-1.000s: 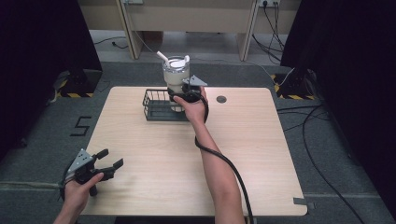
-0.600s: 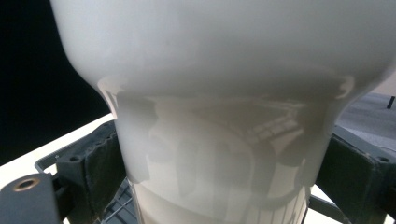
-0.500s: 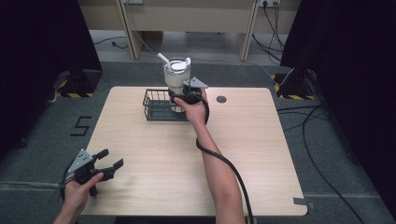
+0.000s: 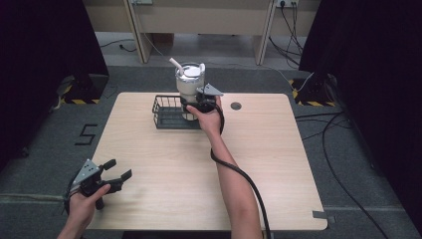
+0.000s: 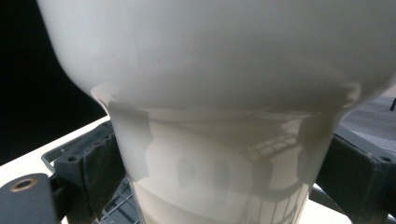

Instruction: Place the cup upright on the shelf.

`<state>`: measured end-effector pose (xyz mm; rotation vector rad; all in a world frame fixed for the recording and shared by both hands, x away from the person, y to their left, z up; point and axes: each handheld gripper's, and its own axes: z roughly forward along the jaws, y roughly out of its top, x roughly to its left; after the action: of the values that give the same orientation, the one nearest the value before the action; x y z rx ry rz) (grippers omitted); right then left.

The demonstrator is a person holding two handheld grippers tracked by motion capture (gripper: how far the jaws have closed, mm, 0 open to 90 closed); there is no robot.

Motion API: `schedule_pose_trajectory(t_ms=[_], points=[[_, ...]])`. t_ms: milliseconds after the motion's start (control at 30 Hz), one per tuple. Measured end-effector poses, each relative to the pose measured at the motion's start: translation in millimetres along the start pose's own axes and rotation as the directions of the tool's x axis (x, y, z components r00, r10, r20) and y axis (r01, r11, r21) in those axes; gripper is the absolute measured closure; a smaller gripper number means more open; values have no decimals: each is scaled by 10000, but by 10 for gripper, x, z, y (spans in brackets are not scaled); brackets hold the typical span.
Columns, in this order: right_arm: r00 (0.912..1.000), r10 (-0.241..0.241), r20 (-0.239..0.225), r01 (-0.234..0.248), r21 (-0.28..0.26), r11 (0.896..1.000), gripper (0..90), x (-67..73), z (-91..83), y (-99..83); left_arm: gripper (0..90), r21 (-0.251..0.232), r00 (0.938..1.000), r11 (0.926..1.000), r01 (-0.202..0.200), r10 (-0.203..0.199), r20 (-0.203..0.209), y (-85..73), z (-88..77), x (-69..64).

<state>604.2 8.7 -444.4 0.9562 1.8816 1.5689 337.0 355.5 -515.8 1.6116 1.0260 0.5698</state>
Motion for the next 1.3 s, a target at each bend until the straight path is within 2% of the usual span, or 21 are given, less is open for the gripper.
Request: schedule_pose_trajectory(t_ms=[333,567,733,1167,1300], points=[[9994,-310,122,311,-109,9995,94,75,-1,-38,144,-8,10000,10000,-8,8,5,0,-6,3],[9997,-9,230,14,-215,9998,48,74,-48,-34,144,28,10000,10000,-32,32,-2,-1,-2,3],[9996,7,275,-1,-204,9998,41,70,-87,-47,144,32,10000,10000,-46,46,-6,0,-3,1],[9989,11,469,-7,-82,10000,49,64,-220,-55,144,25,10000,10000,-70,70,9,1,0,-2],[9979,68,643,-57,-172,9998,77,57,-323,-74,144,24,9999,9999,-102,102,1,2,0,-1]])
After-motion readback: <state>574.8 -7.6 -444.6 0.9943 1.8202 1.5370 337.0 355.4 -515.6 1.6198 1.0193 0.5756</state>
